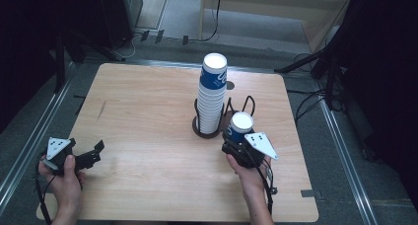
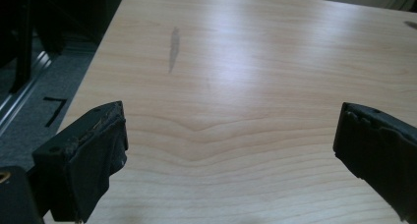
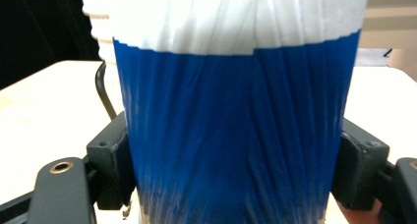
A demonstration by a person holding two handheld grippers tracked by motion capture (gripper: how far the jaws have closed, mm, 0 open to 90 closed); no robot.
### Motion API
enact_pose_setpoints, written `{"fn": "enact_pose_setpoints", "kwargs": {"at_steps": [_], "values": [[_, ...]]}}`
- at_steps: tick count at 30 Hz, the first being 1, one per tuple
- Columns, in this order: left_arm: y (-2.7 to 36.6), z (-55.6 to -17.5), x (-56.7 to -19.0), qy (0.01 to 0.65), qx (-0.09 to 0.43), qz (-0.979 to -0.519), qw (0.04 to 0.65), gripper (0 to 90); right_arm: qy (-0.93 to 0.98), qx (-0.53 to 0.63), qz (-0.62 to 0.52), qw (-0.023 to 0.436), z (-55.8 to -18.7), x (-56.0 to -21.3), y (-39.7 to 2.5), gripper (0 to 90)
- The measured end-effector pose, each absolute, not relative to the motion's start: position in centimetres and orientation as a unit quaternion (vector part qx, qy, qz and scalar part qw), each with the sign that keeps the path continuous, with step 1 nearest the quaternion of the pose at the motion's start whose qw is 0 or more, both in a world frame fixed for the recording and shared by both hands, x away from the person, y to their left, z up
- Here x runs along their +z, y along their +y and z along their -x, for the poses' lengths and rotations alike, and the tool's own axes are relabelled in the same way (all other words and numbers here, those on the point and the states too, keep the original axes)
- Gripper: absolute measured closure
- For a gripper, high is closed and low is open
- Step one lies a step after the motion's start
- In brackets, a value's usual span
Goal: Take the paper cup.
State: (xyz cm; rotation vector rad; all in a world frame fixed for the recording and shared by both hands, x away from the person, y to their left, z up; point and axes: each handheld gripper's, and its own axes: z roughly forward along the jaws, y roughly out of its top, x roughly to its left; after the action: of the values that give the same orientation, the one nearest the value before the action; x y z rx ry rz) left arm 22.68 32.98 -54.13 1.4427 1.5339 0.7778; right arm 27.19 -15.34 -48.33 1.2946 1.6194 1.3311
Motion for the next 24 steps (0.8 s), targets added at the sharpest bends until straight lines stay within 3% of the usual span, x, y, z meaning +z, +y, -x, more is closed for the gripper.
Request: {"fn": "enact_pose_setpoints", "kwargs": {"at_steps": [12, 24], "values": [[30.5, -22.4, -50.9, 0.555, 0.302, -0.610, 0.478, 1.0, 0.640, 0.505, -0.478, 0.327, -26.9, -49.5, -13.5, 20.2], [28.1, -22.5, -50.4, 0.526, 0.279, -0.635, 0.493, 1.0, 0.662, 0.507, -0.452, 0.317, -26.3, -50.6, -11.4, 20.2]]}}
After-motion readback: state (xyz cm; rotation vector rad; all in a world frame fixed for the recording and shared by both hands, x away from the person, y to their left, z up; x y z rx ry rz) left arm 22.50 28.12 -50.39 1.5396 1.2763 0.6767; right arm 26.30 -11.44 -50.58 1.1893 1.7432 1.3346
